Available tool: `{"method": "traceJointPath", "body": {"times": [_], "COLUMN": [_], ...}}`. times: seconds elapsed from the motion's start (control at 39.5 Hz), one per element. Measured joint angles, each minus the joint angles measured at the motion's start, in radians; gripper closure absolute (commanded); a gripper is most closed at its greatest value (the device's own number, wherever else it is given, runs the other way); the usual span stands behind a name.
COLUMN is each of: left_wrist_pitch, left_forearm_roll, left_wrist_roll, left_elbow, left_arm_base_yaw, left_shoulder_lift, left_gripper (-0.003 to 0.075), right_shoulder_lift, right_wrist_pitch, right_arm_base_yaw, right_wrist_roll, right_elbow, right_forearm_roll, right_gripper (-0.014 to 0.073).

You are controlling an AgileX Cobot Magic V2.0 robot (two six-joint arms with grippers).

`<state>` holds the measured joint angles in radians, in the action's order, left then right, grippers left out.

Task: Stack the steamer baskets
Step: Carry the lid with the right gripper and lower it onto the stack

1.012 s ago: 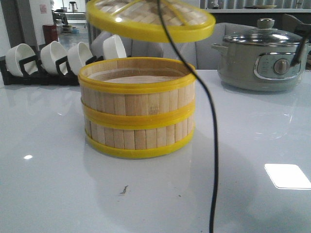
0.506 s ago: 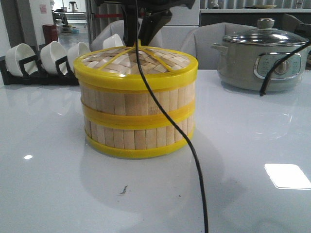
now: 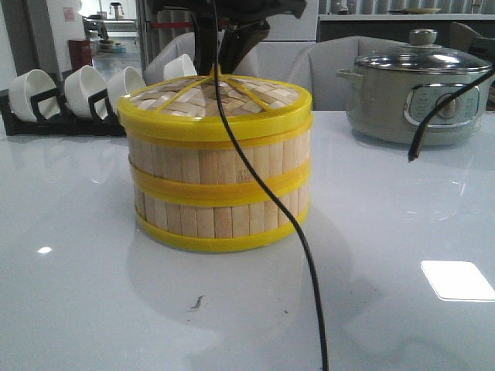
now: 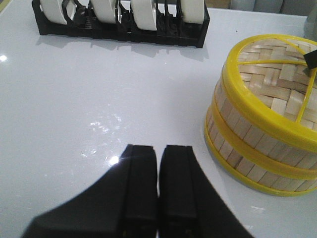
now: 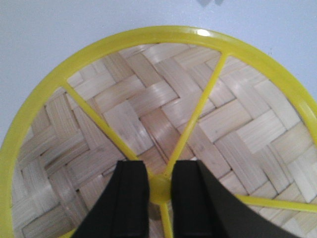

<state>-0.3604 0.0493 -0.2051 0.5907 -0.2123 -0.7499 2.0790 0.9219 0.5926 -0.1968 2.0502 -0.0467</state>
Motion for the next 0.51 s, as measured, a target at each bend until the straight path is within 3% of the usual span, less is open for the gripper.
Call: {"method": "traceJointPath", "body": {"times": [0.33,0.51], "left_wrist_pitch": [0.000,0.000], "left_forearm_roll": [0.000,0.000], "left_wrist_roll": [0.000,0.000], "left_elbow": [0.000,0.000], "left_arm_base_yaw": [0.000,0.000], "left_shoulder_lift": [0.000,0.000], "left_gripper": [0.0623,0.0623], "right_shoulder_lift": [0.004,0.004], "right_wrist_pitch": [0.000,0.000], "right_arm_base_yaw": [-0.004,-0.004], "right_wrist_roll": [0.000,0.000], "right_elbow": [0.000,0.000], "right_forearm_roll": [-0.002,-0.002], "right_gripper": [0.0546,0.0291]}}
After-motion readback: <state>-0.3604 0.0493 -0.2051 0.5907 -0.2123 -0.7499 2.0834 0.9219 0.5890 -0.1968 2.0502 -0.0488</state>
